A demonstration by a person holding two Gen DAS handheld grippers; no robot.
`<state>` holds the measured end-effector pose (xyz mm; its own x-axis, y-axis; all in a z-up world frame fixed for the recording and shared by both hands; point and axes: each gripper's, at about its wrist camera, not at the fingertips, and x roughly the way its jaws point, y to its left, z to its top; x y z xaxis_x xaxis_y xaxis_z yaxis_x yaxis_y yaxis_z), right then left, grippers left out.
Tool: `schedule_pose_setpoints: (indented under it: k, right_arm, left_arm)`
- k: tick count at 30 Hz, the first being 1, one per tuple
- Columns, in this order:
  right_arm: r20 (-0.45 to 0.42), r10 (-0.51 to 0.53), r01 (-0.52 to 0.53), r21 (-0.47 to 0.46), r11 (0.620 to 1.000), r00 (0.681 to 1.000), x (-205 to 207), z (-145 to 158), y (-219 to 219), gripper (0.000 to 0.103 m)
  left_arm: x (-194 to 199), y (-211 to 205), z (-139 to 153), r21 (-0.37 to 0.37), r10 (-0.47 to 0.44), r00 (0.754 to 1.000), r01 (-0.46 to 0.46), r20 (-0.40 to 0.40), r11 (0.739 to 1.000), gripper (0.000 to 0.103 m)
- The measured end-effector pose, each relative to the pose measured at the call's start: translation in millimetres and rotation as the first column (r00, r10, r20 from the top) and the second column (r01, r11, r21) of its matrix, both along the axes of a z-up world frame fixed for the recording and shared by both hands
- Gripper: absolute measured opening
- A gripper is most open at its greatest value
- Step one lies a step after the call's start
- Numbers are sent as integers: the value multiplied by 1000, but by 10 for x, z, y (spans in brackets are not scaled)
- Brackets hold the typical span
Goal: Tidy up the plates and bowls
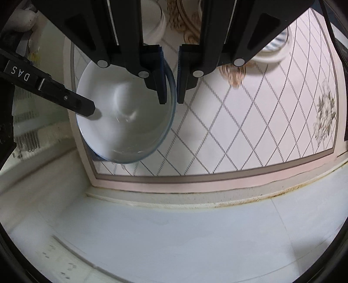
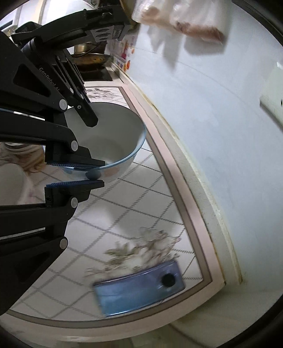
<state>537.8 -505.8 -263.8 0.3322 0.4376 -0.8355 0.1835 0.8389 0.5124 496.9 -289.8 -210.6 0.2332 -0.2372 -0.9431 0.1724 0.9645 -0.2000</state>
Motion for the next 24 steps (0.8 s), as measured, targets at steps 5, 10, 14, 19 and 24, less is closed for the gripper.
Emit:
schedule_pose_setpoints:
  k: [5, 10, 14, 19, 24]
  right_arm:
    - [4, -8, 8, -12, 1000, 1000, -506, 193, 27, 12]
    - [-9, -11, 11, -21, 1000, 1000, -985, 271, -6, 12]
    - [-31, -12, 12, -25, 1000, 999, -1300, 222, 5, 12]
    - [-72, -27, 26, -18, 1000, 997, -1561, 36, -31, 12]
    - [-104, -39, 38, -19, 999, 994, -1667, -152, -73, 12]
  left_arm:
    - [-428, 18, 115, -10, -31, 1000, 31, 2, 999, 7]
    - [-769, 35, 136, -16, -58, 998, 58, -15, 998, 7]
    - [-936, 7, 68, -15, -76, 997, 75, -27, 997, 7]
    - [-1039, -61, -86, -2, -99, 994, 99, -53, 995, 7]
    - [-1093, -137, -284, 31, -125, 989, 127, -78, 991, 7]
